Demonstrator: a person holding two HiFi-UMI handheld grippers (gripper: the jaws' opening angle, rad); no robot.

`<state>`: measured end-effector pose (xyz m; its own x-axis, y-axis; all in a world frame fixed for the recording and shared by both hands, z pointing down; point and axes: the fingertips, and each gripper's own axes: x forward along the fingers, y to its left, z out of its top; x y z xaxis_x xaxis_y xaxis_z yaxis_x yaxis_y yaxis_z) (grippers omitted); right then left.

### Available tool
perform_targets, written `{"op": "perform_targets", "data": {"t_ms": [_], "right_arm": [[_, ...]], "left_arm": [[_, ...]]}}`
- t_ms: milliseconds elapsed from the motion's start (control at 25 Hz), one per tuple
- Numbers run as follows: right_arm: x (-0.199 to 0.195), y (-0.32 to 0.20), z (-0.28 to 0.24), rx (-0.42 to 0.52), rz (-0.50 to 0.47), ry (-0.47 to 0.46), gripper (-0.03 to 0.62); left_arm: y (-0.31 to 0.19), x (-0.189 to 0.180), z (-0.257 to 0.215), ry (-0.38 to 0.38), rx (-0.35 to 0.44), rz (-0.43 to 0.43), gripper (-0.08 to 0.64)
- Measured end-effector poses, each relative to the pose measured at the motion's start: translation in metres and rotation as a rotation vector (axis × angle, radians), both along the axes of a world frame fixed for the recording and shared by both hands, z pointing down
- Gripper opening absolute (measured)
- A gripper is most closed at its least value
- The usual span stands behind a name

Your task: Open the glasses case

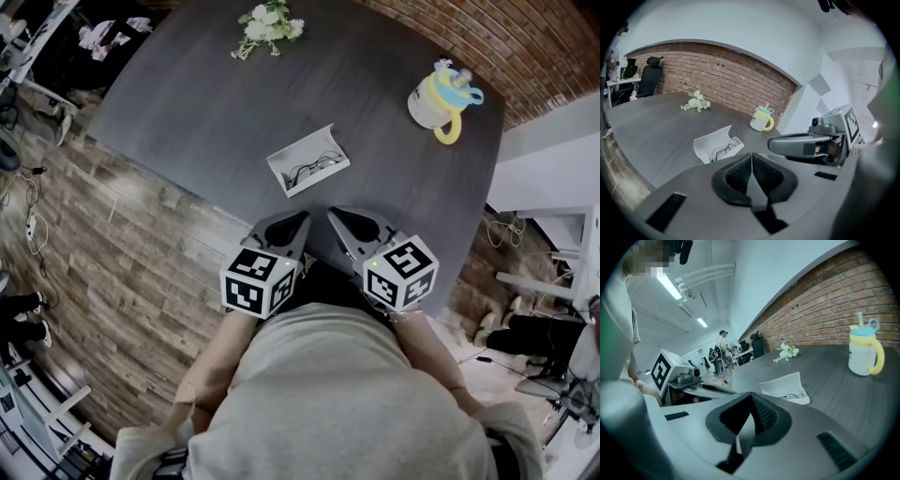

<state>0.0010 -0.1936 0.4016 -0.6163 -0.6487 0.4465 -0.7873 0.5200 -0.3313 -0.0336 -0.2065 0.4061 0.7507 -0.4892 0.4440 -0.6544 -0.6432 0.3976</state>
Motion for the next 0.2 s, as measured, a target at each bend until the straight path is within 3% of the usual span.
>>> {"op": "perform_targets", "data": {"t_ms": [200], "right_arm": [[-0.0042,0.0045,0.0042,-0.025,-0.018,-0.007,0.005]], "left_arm": [[0.0030,0.0017,0.0038,-0.011,-0.012,0.004,0.026]]}}
